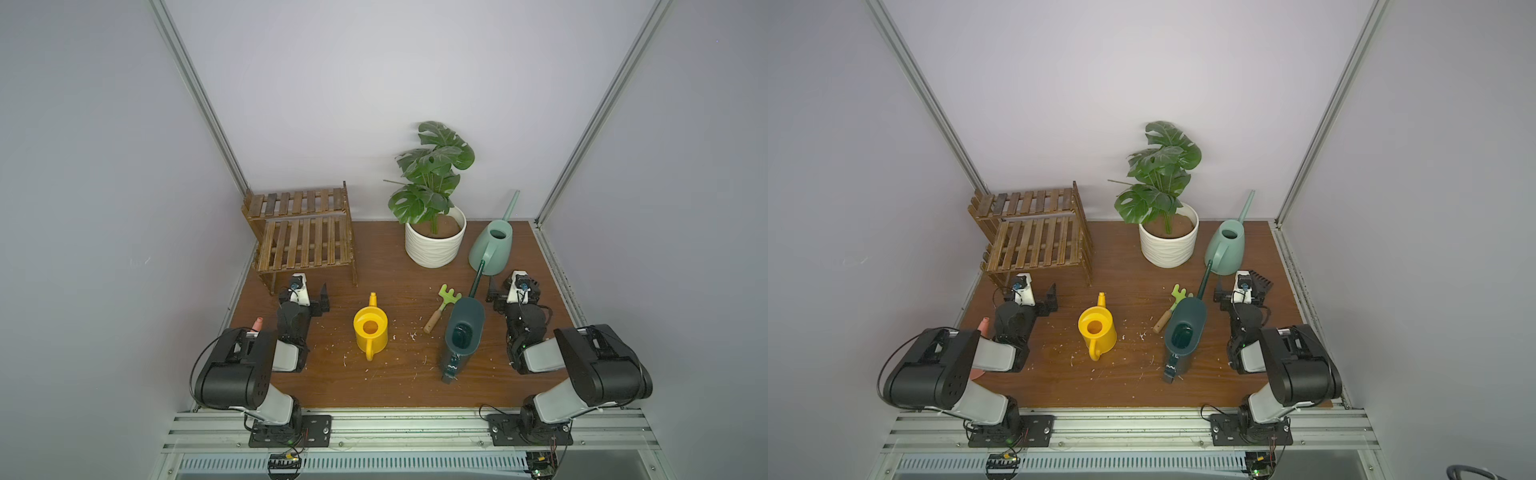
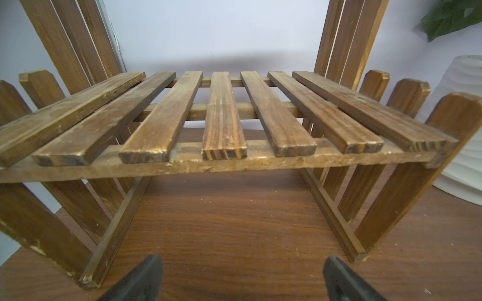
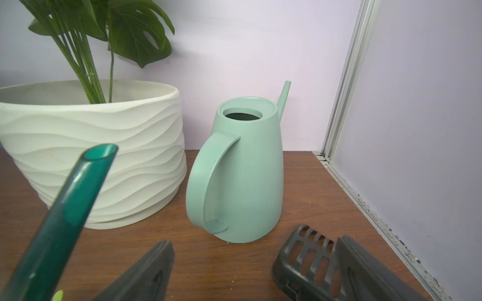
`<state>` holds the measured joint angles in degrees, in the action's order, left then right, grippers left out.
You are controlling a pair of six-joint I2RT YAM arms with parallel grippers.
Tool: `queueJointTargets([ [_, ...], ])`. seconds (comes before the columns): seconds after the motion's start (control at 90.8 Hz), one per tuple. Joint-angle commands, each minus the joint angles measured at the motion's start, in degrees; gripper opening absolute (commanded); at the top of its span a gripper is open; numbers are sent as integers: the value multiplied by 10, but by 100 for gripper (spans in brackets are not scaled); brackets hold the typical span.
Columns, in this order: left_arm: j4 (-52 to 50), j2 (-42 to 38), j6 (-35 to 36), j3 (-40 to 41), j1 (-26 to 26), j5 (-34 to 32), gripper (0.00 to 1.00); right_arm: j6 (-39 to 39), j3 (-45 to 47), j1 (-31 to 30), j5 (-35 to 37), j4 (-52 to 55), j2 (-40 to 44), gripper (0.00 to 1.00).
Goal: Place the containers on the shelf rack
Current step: Move the shelf to the center of the board.
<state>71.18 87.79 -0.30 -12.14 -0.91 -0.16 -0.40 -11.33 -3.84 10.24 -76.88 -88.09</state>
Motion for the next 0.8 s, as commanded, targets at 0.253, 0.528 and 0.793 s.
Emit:
queueJointTargets([
  [0.253,6,-4,4,-2,6,5,98,4,-4,1,-3,2,-2,99],
  [0.528,6,-4,4,-2,6,5,98,4,-4,1,-3,2,-1,99],
  [0.793,-15,-55,8,1,6,17,98,13,32,0,27,-26,52,99],
])
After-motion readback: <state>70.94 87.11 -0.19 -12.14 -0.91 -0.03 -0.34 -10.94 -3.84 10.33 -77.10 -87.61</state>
